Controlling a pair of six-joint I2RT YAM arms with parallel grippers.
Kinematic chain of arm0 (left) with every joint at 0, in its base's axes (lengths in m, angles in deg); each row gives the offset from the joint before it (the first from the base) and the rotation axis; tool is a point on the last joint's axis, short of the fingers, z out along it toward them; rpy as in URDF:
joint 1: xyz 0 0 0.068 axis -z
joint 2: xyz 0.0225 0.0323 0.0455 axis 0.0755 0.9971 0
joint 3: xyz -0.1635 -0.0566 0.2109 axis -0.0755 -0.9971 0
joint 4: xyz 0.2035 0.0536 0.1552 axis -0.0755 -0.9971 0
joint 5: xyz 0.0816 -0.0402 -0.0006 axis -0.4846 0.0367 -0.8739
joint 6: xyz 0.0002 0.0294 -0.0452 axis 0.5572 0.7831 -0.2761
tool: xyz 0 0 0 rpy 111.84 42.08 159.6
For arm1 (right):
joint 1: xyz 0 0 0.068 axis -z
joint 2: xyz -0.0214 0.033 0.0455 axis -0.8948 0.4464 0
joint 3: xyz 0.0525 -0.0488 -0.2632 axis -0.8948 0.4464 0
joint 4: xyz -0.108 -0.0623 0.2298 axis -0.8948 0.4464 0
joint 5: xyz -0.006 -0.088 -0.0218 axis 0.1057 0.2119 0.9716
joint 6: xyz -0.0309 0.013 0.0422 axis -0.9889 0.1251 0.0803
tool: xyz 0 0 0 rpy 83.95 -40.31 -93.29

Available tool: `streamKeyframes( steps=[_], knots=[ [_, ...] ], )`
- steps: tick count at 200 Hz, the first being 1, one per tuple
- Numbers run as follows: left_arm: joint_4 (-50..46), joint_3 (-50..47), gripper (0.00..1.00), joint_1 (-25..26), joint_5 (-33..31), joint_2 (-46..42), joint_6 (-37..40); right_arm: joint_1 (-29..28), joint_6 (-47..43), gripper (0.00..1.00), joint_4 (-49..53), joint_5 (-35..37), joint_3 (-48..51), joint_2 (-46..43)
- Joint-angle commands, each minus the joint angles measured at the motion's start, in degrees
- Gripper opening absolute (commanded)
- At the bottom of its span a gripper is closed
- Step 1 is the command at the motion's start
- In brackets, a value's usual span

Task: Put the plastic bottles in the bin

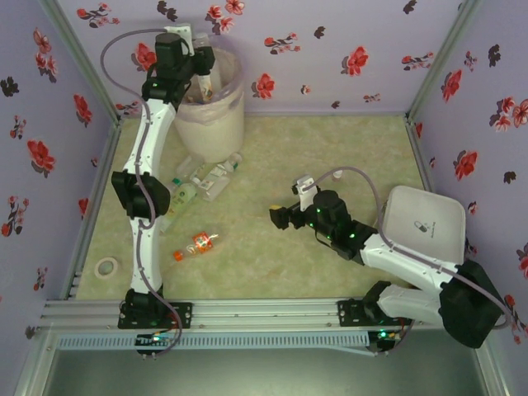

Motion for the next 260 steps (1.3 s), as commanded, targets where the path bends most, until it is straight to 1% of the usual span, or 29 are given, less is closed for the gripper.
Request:
streamKeyframes(
  steps=[1,15,22,51,81,109,137,163,189,201,222,235,260],
  knots=[
    [-9.07,-1.49,0.43,0.57,0.17,2.4,1.5,0.16,-0.46,0.99,-0.76,0.3,0.32,0.95],
    [-8.41,-1.18,0.64,0.6,0.18,1.61,1.19,0.14,-0.36,0.99,-0.76,0.33,0.24,1.1],
    [-8.02,-1.06,0.71,0.54,0.17,1.03,1.09,0.13,-0.36,0.99,-0.76,0.33,0.24,1.21],
    [-7.75,1.2,0.86,0.6,0.17,-1.59,1.0,0.18,-0.36,0.99,-0.83,0.5,0.06,1.69],
    [-7.8,2.31,0.96,0.59,-0.76,-6.7,1.92,0.17,-0.28,0.99,-1.03,0.15,-0.37,2.71],
    [-9.31,2.01,0.97,0.03,-1.75,-12.53,3.18,0.17,-0.28,0.99,-1.71,-0.37,-1.12,4.13],
    [-17.35,1.04,0.95,-1.53,-1.93,-17.58,4.19,0.13,0.01,0.99,-2.73,-1.35,-2.17,5.94],
    [-20.62,-7.34,0.91,-1.94,-1.78,-23.14,7.96,0.14,1.41,0.99,-4.13,0.02,-2.9,7.4],
    [-27.88,-12.46,0.89,-2.03,-3.52,-26.44,9.6,0.13,1.92,0.99,-3.29,1.81,-4.73,8.56],
    [-28.9,-19.34,0.89,-2.03,-5.8,-30.3,9.85,0.13,2.29,0.99,-1.57,2.82,-5.59,8.33],
    [-27.24,-36.28,0.9,-2.34,-9.9,-40.13,8.97,0.21,4.65,0.99,-0.21,6.98,-5.02,7.26],
    [-25.47,-46.99,0.91,-2.96,-11.18,-47.35,6.41,0.47,6.34,0.99,0.2,9.67,-4.27,6.88],
    [-23.8,-64.0,0.91,-4.93,-11.84,-58.91,-0.74,2.01,8.34,1.0,0.92,9.86,-4.06,7.36]
  ],
)
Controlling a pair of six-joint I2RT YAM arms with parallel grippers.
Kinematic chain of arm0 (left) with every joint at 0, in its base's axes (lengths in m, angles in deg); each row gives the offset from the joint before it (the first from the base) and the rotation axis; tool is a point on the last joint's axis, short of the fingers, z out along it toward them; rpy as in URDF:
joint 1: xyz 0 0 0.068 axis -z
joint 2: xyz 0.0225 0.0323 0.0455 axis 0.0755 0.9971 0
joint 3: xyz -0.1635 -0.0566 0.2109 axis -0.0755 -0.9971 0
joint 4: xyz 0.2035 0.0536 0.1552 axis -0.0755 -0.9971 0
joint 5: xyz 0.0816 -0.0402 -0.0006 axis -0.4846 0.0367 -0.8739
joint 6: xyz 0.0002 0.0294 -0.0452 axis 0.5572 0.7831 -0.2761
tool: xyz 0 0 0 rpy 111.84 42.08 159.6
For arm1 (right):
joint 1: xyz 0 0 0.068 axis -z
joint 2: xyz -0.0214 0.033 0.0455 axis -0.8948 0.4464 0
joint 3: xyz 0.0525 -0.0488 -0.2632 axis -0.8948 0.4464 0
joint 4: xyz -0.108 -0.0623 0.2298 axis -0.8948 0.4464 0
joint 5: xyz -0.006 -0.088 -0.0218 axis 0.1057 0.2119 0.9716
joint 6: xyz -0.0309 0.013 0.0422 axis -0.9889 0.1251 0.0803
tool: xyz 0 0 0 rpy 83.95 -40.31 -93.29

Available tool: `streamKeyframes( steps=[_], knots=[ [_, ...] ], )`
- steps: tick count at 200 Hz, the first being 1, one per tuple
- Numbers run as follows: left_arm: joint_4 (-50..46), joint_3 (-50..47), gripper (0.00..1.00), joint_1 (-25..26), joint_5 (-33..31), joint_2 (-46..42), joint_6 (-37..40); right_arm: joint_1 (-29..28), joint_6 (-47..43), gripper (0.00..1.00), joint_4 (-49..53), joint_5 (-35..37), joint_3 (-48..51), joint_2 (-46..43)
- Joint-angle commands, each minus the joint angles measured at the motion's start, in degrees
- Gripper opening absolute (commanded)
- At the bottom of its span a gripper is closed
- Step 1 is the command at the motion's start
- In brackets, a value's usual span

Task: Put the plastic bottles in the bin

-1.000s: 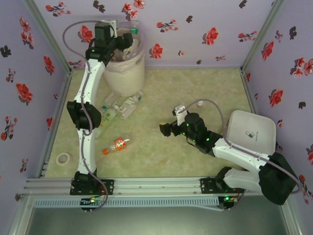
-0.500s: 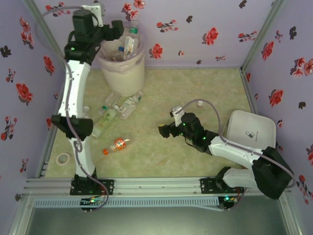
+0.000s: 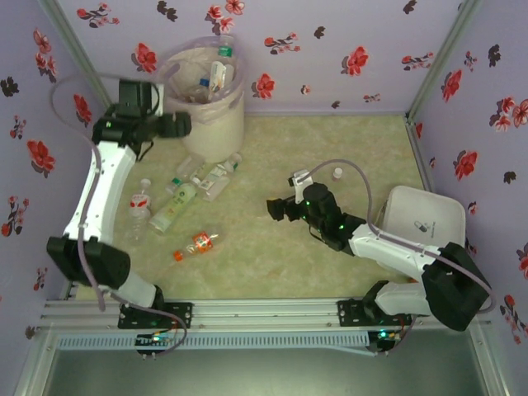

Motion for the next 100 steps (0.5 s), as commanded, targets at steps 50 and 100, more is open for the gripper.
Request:
streamKeyframes(
  steps=[50,100],
  knots=[
    [4.95,-32.34,0.94,-11.43,0.02,-16.26,-15.75,4.83,9.07,0.99,5.1,-0.6,-5.01,4.2],
    [17.02,-40.28,0.95,-19.93,2.08,-8.48,-18.51,4.83,9.2,0.99,9.41,-0.18,-5.28,4.57]
  ],
)
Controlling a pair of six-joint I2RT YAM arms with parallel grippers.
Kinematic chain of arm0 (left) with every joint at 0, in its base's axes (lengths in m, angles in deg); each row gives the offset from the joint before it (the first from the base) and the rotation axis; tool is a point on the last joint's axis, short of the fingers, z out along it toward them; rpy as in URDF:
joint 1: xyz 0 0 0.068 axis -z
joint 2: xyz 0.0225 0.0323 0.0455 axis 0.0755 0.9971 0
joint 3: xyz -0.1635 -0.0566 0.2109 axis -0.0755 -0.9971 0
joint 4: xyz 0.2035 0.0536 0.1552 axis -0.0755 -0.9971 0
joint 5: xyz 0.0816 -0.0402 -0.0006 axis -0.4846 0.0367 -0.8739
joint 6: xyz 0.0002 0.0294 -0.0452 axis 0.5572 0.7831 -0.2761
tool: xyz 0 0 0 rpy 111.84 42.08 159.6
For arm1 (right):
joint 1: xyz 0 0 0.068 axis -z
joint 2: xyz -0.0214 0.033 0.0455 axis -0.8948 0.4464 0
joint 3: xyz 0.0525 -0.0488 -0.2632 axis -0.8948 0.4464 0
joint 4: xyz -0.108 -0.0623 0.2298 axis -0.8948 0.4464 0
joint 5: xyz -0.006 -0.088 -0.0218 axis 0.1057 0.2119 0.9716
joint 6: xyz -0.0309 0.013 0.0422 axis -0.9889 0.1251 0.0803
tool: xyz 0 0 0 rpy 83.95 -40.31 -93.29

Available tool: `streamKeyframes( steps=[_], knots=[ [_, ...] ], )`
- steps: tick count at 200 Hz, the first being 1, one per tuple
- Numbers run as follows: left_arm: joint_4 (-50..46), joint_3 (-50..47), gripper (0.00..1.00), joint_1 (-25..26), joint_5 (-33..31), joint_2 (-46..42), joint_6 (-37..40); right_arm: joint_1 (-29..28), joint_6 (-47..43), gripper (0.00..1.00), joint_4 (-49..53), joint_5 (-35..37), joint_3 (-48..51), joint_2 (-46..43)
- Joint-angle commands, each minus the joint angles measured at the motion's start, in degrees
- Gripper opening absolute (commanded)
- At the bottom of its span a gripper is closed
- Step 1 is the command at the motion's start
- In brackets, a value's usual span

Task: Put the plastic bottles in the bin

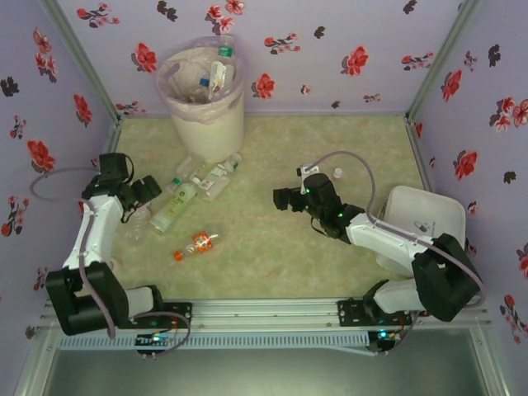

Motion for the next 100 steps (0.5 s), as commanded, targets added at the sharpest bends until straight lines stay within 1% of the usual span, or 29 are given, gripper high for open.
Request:
streamKeyframes(
  steps=[1,23,69,87,100],
  knots=[
    [7.42,0.63,0.95,-1.65,1.76,4.55,-1.88,0.03,1.44,0.99,3.34,0.58,-0.76,-0.16],
    [7.55,1.35,0.95,-1.79,2.0,10.94,-0.93,0.09,1.25,0.99,3.9,1.64,0.59,-1.68],
    [10.66,0.17,0.95,-2.21,0.89,16.63,-0.62,0.11,-0.24,0.99,5.15,2.42,0.82,-2.82],
    [11.14,0.2,0.9,-2.38,0.13,18.0,-0.18,0.11,-0.73,0.99,5.66,2.03,0.3,-2.82],
    [11.45,0.17,0.85,-2.47,-0.34,18.58,0.08,0.11,-0.83,0.99,5.7,1.83,0.36,-2.99]
  ],
)
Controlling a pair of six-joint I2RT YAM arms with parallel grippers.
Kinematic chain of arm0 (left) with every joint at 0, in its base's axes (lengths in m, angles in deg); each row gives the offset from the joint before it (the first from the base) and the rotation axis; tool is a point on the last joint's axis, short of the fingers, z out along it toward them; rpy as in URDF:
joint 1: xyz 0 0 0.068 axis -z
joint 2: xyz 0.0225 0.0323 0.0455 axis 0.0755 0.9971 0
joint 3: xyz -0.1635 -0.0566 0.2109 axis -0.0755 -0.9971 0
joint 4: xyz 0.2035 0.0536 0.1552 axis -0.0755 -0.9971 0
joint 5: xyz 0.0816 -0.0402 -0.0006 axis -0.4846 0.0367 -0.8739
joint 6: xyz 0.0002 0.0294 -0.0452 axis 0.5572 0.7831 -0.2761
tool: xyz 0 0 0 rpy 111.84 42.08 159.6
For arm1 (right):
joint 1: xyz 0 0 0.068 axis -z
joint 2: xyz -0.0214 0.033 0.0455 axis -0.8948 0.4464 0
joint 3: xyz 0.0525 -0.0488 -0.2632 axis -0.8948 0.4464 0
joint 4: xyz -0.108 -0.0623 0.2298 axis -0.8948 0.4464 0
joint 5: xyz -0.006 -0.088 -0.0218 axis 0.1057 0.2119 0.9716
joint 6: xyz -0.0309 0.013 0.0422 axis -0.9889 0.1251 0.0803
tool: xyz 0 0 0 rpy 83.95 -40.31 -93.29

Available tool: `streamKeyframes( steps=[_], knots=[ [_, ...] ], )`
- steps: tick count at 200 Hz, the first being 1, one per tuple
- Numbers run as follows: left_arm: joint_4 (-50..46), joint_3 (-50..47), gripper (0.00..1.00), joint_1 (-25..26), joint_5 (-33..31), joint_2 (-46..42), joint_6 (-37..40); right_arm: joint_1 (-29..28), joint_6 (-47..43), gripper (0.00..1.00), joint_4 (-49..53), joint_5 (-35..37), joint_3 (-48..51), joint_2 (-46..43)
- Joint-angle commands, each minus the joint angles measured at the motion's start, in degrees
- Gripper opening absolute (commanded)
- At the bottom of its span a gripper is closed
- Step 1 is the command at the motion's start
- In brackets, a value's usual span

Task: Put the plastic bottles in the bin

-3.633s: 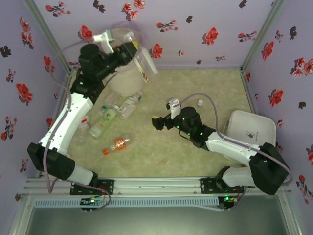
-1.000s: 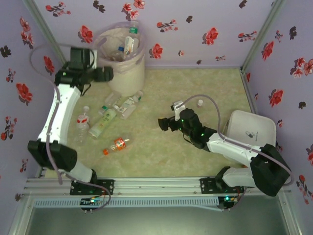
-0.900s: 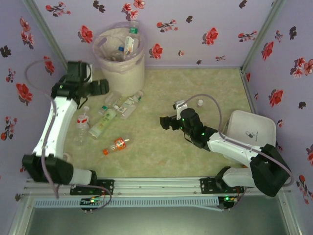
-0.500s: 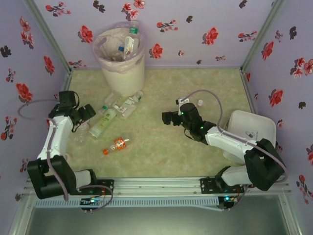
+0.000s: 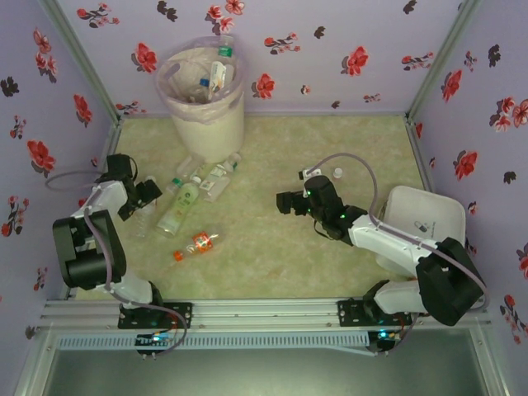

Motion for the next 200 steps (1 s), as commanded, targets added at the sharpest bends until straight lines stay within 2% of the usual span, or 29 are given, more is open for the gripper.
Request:
streamKeyframes(
  steps=[1,81,113,154,173,200],
  knots=[
    [1.13,-0.03,0.84,-0.53,-0.88,1.42,0.38,0.11,-0.67,0.99,1.31,0.94,-0.2,-1.13],
    [-0.16,3.21,0.63,-1.92,-1.36,3.62,2.84,0.12,-0.41,0.99,1.42,-0.45,-0.41,-1.4],
    [-4.05,6.43,0.55,-1.98,-2.09,0.81,4.6,0.11,0.18,0.99,1.05,-0.22,0.28,-2.08],
    [-9.65,12.88,0.5,-1.98,-2.61,-5.49,5.98,0.14,-0.15,0.99,0.68,-0.42,-0.33,-1.4],
    [-11.56,17.03,0.5,-1.9,-1.17,-9.0,5.64,0.11,-0.26,0.99,0.5,-0.42,-0.76,-0.96],
    [-8.09,24.09,0.46,-1.24,5.65,-14.61,1.89,0.11,-0.1,0.99,-0.2,-1.05,-1.06,0.24]
  ],
)
